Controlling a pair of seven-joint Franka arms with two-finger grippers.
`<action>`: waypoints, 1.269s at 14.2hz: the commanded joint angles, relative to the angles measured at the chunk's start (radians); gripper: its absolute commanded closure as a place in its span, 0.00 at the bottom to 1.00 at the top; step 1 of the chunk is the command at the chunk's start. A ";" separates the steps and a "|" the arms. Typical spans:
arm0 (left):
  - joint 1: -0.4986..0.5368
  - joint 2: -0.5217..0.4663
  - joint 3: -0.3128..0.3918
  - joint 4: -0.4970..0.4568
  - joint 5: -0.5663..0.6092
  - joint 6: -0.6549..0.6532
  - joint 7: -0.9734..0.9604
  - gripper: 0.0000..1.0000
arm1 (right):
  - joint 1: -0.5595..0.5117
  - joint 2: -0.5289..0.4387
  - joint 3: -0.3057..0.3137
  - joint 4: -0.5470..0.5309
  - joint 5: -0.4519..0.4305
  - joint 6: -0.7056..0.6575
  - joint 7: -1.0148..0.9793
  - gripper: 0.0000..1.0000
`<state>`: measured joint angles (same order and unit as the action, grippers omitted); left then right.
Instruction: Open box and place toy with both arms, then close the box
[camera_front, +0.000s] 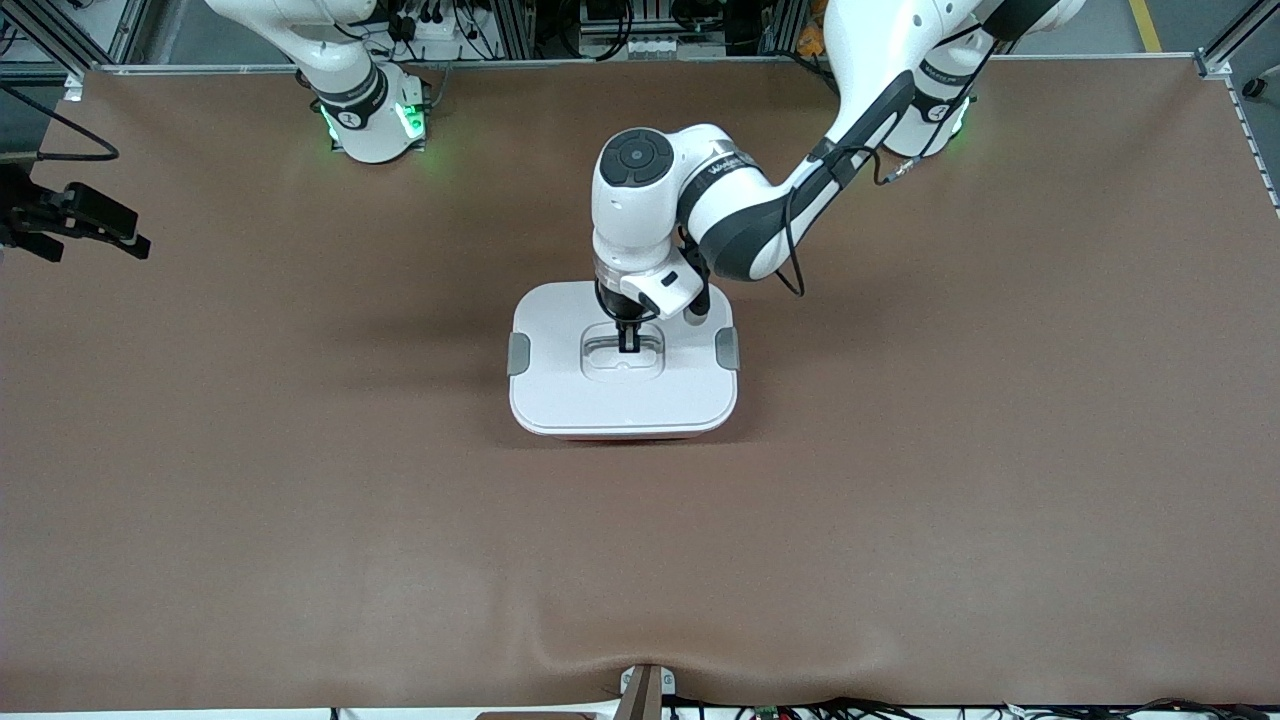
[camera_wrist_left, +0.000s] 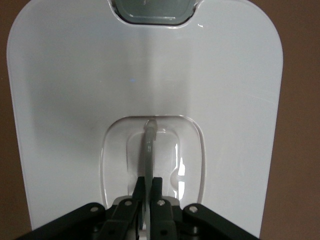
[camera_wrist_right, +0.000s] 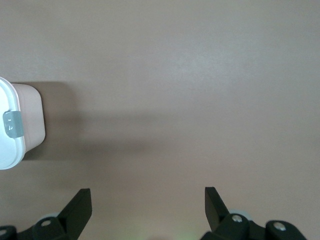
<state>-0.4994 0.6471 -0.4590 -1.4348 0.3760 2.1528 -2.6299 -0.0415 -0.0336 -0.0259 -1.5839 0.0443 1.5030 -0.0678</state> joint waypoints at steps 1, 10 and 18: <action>-0.015 0.022 0.003 0.025 0.027 -0.007 -0.024 1.00 | -0.020 0.046 0.015 0.062 0.025 -0.009 0.008 0.00; -0.013 0.026 0.003 0.028 0.029 -0.001 -0.058 1.00 | -0.038 0.060 0.020 0.114 0.025 0.000 0.012 0.00; -0.015 0.034 0.005 0.030 0.033 0.001 -0.078 1.00 | -0.037 0.060 0.018 0.113 0.012 -0.018 0.006 0.00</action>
<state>-0.4994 0.6525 -0.4580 -1.4305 0.3762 2.1541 -2.6739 -0.0628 0.0146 -0.0206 -1.4950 0.0599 1.5120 -0.0676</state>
